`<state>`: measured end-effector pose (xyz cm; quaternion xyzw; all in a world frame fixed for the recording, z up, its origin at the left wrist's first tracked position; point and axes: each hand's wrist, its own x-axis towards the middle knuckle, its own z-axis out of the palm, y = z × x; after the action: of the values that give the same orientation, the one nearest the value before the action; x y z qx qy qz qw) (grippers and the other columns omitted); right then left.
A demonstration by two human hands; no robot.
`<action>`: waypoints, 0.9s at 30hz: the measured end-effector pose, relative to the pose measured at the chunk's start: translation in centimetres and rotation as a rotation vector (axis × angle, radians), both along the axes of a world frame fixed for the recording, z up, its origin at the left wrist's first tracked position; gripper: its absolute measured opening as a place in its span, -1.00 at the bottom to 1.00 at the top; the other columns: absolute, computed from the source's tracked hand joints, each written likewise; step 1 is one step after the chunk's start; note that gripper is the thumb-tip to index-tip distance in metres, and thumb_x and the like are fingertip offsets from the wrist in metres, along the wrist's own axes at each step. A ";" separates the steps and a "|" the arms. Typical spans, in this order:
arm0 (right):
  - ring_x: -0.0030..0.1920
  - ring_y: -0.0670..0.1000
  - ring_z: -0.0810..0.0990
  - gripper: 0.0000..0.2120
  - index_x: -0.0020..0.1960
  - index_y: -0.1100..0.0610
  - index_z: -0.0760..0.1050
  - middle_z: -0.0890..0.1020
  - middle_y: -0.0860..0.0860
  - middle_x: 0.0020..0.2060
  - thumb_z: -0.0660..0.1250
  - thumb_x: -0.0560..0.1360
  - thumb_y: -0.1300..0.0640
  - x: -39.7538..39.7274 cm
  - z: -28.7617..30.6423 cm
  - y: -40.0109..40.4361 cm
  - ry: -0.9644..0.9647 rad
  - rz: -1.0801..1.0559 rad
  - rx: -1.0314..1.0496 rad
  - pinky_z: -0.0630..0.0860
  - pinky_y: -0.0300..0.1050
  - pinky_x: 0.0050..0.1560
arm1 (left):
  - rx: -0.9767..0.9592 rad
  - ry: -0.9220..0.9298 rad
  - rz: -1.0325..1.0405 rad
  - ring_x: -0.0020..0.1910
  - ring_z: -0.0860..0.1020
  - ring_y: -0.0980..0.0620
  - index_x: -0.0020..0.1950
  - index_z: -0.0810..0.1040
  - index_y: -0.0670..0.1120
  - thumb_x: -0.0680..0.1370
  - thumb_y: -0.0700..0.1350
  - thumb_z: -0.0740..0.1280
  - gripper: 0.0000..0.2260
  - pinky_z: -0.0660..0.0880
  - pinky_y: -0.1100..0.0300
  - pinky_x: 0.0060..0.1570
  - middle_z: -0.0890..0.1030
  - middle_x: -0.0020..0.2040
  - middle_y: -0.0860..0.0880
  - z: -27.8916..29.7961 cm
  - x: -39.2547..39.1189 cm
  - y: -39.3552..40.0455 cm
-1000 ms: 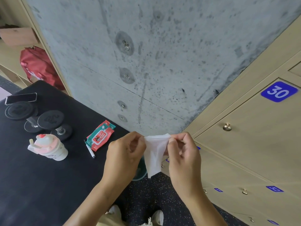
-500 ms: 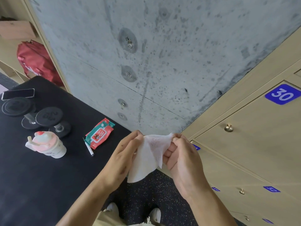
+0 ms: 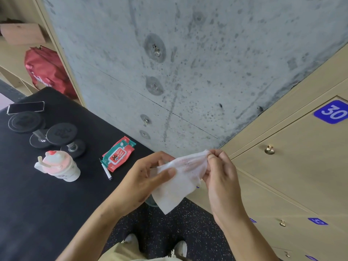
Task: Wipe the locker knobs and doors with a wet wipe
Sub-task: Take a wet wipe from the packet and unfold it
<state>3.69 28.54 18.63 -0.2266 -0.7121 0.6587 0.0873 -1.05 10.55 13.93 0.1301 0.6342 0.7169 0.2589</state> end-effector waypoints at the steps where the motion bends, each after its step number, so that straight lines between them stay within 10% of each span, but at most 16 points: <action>1: -0.14 0.08 0.50 -0.80 -0.12 0.06 0.49 0.52 0.08 -0.22 0.22 0.46 -0.06 -0.1 -0.2 0.1 -0.003 -0.009 -0.013 0.52 0.17 -0.05 | -0.008 0.005 -0.015 -0.03 0.67 -0.40 0.15 0.63 0.00 0.58 0.08 0.42 -0.78 0.52 -0.55 -0.18 0.66 0.06 -0.27 0.0 0.0 -0.1; 6: 0.01 0.23 0.71 -0.85 -0.01 0.15 0.42 0.72 0.27 -0.06 0.10 0.65 0.16 -0.4 -0.4 0.3 -0.015 0.021 -0.219 0.60 0.14 0.05 | 0.006 0.008 -0.064 0.00 0.65 -0.37 0.18 0.61 -0.11 0.63 -0.03 0.37 -0.80 0.51 -0.54 -0.14 0.64 0.07 -0.23 -0.3 0.1 -0.7; 15: 0.01 0.28 0.71 -0.84 0.06 0.20 0.41 0.70 0.36 -0.04 0.06 0.68 0.23 -1.0 -1.0 0.1 -0.006 -0.039 -0.331 0.61 -0.01 -0.13 | -0.078 -0.016 0.166 -0.11 0.71 -0.17 -0.11 0.65 -0.04 0.33 0.34 0.52 -0.54 0.62 -0.21 -0.09 0.71 -0.08 -0.16 -1.6 -0.9 -1.5; 27: 0.09 0.14 0.67 -0.79 0.07 0.12 0.57 0.65 0.25 0.07 0.15 0.67 0.18 -1.6 -3.4 -0.1 -0.096 -0.151 -0.309 0.59 -0.10 -0.08 | -0.027 -0.115 0.541 -0.24 0.71 -0.05 -0.10 0.58 -0.32 0.55 -0.12 0.46 -0.75 0.66 0.09 -0.21 0.72 -0.18 -0.22 -3.4 -4.0 -2.9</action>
<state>2.13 28.40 15.24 -0.3213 -0.5869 0.7402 0.0667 -5.02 7.64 10.51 -0.0883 0.6398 0.7575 0.0952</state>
